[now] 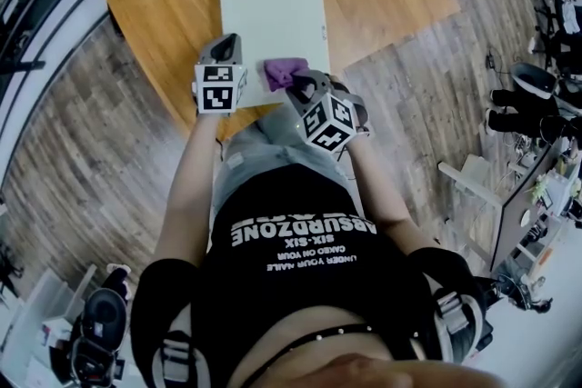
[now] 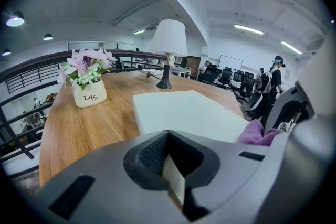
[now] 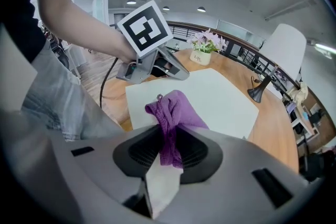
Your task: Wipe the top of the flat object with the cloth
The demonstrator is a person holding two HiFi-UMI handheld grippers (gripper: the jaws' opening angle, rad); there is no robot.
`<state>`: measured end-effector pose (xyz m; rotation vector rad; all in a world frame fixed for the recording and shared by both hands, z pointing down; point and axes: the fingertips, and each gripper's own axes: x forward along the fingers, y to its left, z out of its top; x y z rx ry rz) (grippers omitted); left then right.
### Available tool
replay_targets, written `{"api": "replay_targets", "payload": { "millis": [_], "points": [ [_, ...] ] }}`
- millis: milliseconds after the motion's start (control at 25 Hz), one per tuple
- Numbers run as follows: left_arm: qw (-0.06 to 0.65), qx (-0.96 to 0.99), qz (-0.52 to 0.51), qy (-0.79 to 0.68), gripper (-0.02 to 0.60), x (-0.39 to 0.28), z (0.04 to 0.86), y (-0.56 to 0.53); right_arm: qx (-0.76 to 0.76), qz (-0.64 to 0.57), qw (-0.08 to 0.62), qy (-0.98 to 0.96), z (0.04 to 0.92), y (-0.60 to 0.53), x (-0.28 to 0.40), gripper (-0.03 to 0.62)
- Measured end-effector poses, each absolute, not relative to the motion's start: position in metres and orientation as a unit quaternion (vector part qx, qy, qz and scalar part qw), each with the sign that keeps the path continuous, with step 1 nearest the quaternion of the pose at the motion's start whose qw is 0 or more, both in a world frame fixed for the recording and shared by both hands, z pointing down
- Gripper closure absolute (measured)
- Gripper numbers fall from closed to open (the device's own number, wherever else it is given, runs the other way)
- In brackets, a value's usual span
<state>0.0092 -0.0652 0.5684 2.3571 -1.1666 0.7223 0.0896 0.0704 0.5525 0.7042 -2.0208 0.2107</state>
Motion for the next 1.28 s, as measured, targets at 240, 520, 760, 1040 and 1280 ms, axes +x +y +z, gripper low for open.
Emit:
{"api": "replay_targets", "payload": {
  "millis": [240,520,760,1040,1280],
  "points": [
    [0.206,0.845,0.26,-0.419,0.565,0.01,0.569,-0.065,0.274,0.089,0.483,-0.827,0.552,0.09,0.088,0.491],
    [0.205,0.844,0.261,-0.422,0.565,0.012,0.568,-0.063,0.257,0.089,0.495,-0.825,0.551,0.109,0.085,0.491],
    [0.208,0.845,0.256,-0.421,0.565,0.01,0.568,-0.063,0.242,0.068,0.519,-0.817,0.548,0.118,0.076,0.491],
    [0.216,0.848,0.245,-0.418,0.565,0.008,0.564,-0.064,0.221,0.059,0.499,-0.836,0.522,0.12,0.059,0.491],
    [0.258,0.85,0.213,-0.406,0.565,0.004,0.559,-0.061,0.251,0.026,0.484,-0.838,0.486,0.074,0.063,0.491]
  ]
}}
